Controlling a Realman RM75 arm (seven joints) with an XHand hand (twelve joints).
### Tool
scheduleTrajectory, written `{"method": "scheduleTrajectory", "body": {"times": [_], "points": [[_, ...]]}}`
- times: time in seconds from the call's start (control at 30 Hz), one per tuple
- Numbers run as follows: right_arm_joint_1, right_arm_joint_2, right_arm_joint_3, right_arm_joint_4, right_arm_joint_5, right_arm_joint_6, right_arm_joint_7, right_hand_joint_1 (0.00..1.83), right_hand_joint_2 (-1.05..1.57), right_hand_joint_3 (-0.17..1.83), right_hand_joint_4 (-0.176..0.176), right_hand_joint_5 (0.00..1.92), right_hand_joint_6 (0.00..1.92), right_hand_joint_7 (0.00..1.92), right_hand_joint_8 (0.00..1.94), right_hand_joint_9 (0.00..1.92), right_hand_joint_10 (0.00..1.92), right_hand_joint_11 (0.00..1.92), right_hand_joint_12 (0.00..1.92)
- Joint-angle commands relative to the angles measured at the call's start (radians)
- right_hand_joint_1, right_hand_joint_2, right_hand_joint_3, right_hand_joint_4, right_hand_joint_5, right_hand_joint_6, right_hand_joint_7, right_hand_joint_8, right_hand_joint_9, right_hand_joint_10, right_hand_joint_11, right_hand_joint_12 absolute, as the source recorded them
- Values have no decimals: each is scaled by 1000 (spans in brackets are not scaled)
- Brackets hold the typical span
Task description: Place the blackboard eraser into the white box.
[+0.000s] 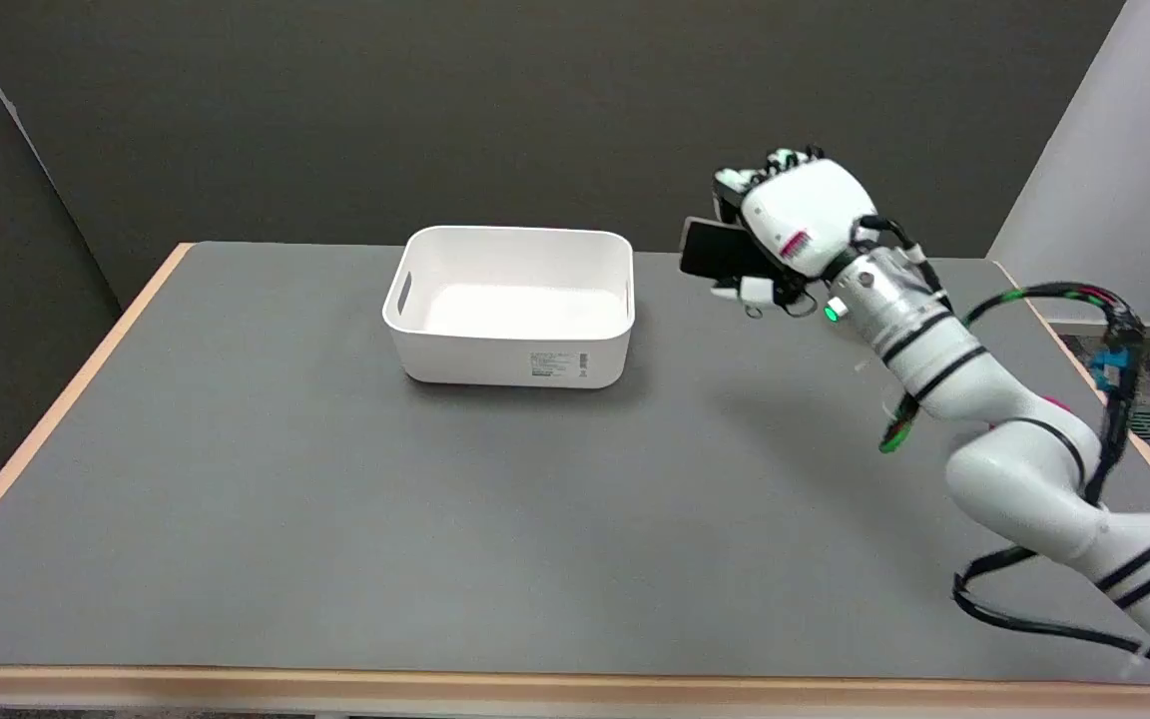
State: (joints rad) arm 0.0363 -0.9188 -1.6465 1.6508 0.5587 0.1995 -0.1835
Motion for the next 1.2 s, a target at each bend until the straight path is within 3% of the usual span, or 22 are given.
{"method": "scheduleTrajectory", "body": {"times": [0.03,0.47,0.6,0.8,0.83,0.87,0.9,1.03,1.1,1.2], "points": [[497,-80,-437,-207,30,-29,-58,1199,1114,291,-164,584,1467,884,1391,820,1290,578,1479],[783,-258,-693,-559,30,-74,165,1190,1145,251,-161,567,1483,864,1418,816,1272,555,1434],[814,-309,-716,-685,30,-89,177,1212,1054,385,-176,608,1448,914,1358,783,1377,471,1549],[807,-323,-695,-731,112,-82,200,1207,1088,329,-176,588,1464,903,1352,762,1357,446,1524],[803,-321,-686,-727,160,-78,204,1059,984,505,-104,499,1192,772,1088,659,1225,363,1441],[798,-320,-675,-722,203,-74,205,828,815,792,9,364,760,569,678,502,1025,238,1316],[796,-319,-665,-718,224,-72,205,680,719,950,56,276,539,435,477,393,880,166,1234],[770,-308,-607,-676,243,-71,205,469,620,956,47,99,362,170,295,124,633,32,1115],[753,-302,-578,-654,249,-66,205,469,628,881,43,83,304,127,241,85,582,-1,1141],[713,-288,-520,-609,287,-29,205,393,556,934,42,55,254,64,170,23,519,-1,1061]]}}
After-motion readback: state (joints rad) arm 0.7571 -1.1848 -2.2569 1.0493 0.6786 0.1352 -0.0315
